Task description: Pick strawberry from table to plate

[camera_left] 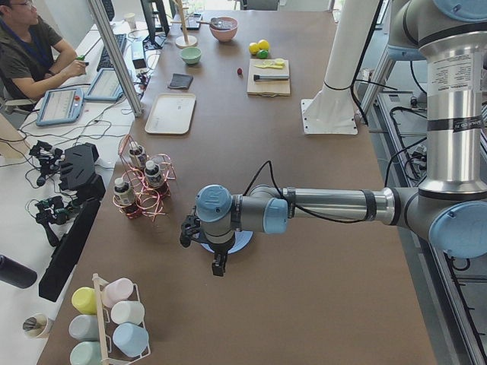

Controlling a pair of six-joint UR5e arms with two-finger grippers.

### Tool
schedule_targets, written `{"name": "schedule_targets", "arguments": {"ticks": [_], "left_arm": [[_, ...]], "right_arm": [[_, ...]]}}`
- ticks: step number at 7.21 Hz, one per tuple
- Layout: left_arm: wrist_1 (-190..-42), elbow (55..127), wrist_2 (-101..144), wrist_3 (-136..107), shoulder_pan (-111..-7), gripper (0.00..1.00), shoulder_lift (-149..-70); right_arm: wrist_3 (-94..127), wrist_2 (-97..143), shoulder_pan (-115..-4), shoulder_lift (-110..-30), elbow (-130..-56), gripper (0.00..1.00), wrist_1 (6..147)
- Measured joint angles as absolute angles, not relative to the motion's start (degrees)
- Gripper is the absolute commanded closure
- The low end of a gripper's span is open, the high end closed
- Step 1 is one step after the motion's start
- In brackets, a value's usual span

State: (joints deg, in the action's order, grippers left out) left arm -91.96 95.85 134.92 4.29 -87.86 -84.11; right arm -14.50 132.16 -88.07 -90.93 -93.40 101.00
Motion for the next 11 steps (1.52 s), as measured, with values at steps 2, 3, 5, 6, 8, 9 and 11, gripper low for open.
{"name": "schedule_targets", "arguments": {"ticks": [2,3,5,6,8,9,11], "left_arm": [[-91.94,96.2,135.09,4.41,-87.89,0.02,-84.08],[-92.18,96.47,135.14,4.42,-87.89,0.02,-84.02],[-92.46,96.42,134.99,4.15,-87.87,0.02,-83.47],[-92.51,96.56,134.94,3.92,-87.87,0.02,-83.08],[-92.53,96.36,134.9,3.85,-87.88,0.02,-82.81],[-92.49,96.26,134.91,3.88,-87.89,0.02,-82.74],[-92.31,96.16,135.0,3.87,-87.86,0.02,-82.47]], "right_arm": [[-14.39,132.21,-88.07,-91.05,-93.43,0.0,100.93],[-14.33,132.27,-88.07,-91.05,-93.58,0.0,100.91],[-14.14,132.31,-88.07,-91.06,-93.62,0.0,100.9],[-14.09,132.24,-88.07,-91.04,-93.62,0.0,100.88],[-14.22,132.17,-88.07,-91.0,-93.71,0.0,100.82],[-14.34,132.13,-88.07,-91.02,-93.75,0.0,100.82],[-14.35,132.1,-88.07,-90.94,-93.83,0.0,100.75]]}}
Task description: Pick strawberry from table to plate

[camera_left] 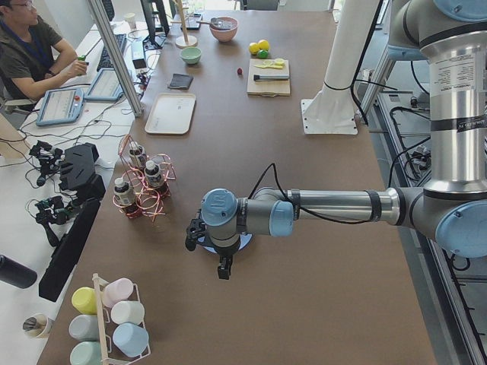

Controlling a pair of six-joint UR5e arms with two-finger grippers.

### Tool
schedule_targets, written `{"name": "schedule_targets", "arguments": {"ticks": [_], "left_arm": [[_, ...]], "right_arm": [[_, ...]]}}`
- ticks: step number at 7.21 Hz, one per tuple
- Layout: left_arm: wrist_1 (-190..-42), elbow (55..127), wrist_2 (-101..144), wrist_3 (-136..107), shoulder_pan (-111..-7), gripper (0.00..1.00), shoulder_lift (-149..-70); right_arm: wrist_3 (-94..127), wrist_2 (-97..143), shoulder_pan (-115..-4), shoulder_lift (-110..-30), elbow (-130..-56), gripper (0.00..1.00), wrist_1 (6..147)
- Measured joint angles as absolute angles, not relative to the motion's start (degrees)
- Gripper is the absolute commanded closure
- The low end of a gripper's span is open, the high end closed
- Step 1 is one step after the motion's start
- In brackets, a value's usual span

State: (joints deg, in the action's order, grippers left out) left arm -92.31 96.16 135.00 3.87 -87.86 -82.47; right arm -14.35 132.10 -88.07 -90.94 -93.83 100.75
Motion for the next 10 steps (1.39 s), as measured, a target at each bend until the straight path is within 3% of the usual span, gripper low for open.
{"name": "schedule_targets", "arguments": {"ticks": [8,10], "left_arm": [[-93.01,96.29,135.26,3.54,-87.8,0.02,-82.37],[-99.17,94.86,135.32,-1.39,-86.77,0.02,-82.62]], "right_arm": [[-14.0,136.14,-87.91,-90.91,-96.27,0.0,100.76],[-14.0,136.54,-87.68,-90.97,-97.51,0.0,100.73]]}}
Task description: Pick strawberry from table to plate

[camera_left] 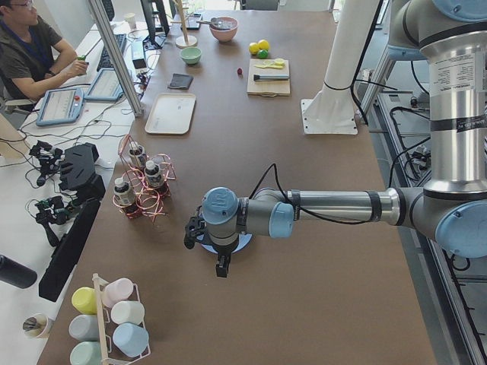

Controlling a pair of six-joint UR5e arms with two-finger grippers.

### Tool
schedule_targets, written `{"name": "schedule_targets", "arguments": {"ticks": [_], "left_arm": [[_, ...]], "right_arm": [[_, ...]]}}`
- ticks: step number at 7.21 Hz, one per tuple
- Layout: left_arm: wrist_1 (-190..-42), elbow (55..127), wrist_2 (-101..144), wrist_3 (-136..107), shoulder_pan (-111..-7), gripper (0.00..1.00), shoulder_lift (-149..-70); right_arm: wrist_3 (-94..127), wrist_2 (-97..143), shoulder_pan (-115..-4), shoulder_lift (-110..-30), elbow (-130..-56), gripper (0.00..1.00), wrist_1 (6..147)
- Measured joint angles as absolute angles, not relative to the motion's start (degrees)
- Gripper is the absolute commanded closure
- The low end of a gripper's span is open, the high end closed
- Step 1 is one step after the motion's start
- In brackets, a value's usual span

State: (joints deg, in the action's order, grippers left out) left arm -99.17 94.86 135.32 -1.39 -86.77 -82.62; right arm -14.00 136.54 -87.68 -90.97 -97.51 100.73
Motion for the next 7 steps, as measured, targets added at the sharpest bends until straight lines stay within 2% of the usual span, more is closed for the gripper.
{"name": "schedule_targets", "arguments": {"ticks": [3,6,7], "left_arm": [[-110.6,83.42,135.34,-6.07,-82.29,0.03,-88.7],[-118.39,77.72,134.96,-12.97,-75.17,0.04,-92.26],[-122.8,75.24,134.85,-16.18,-72.86,0.09,-92.82]], "right_arm": [[-14.45,136.91,-87.63,-92.08,-99.27,0.0,100.58],[-14.23,137.1,-87.63,-95.42,-100.34,0.0,95.4],[-13.92,137.29,-87.63,-95.86,-100.32,0.0,94.48]]}}
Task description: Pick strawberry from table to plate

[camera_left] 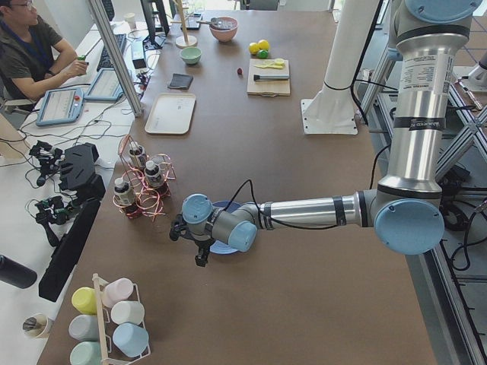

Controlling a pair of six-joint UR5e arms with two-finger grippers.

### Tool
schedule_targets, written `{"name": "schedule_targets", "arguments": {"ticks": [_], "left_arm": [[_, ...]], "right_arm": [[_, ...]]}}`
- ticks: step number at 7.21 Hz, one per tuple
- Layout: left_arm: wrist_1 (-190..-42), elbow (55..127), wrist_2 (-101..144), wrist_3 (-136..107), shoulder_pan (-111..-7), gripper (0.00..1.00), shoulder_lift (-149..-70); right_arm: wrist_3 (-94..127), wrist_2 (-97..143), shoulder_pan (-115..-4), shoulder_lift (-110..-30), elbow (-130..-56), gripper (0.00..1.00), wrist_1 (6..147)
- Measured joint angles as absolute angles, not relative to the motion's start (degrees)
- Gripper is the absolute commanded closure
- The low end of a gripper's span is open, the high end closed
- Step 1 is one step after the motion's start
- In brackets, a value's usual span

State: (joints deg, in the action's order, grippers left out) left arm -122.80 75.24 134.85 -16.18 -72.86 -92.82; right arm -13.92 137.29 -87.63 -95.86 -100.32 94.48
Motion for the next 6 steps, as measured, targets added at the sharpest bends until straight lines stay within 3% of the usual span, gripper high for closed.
{"name": "schedule_targets", "arguments": {"ticks": [1,2,3,4,5,6], "left_arm": [[-125.44,73.88,134.78,-18.24,-70.92,0.13,-93.01],[-126.57,73.15,134.75,-19.09,-69.95,0.29,-93.0],[-126.96,72.72,134.72,-19.38,-69.58,0.54,-93.0],[-127.1,72.41,134.7,-19.47,-69.42,0.71,-92.97],[-127.15,72.23,134.7,-19.5,-69.38,0.81,-92.93],[-127.15,72.13,134.67,-19.51,-69.38,1.0,-92.91]], "right_arm": [[-13.78,137.67,-87.63,-96.0,-100.3,0.0,94.2],[-13.73,138.11,-87.63,-96.04,-100.29,0.0,94.17],[-13.72,138.37,-87.63,-96.05,-100.29,0.0,94.19],[-13.71,138.46,-87.63,-96.06,-100.32,0.0,94.23],[-13.69,138.5,-87.63,-96.06,-100.42,0.0,94.27],[-13.65,138.51,-87.63,-96.06,-100.49,0.0,94.29]]}}
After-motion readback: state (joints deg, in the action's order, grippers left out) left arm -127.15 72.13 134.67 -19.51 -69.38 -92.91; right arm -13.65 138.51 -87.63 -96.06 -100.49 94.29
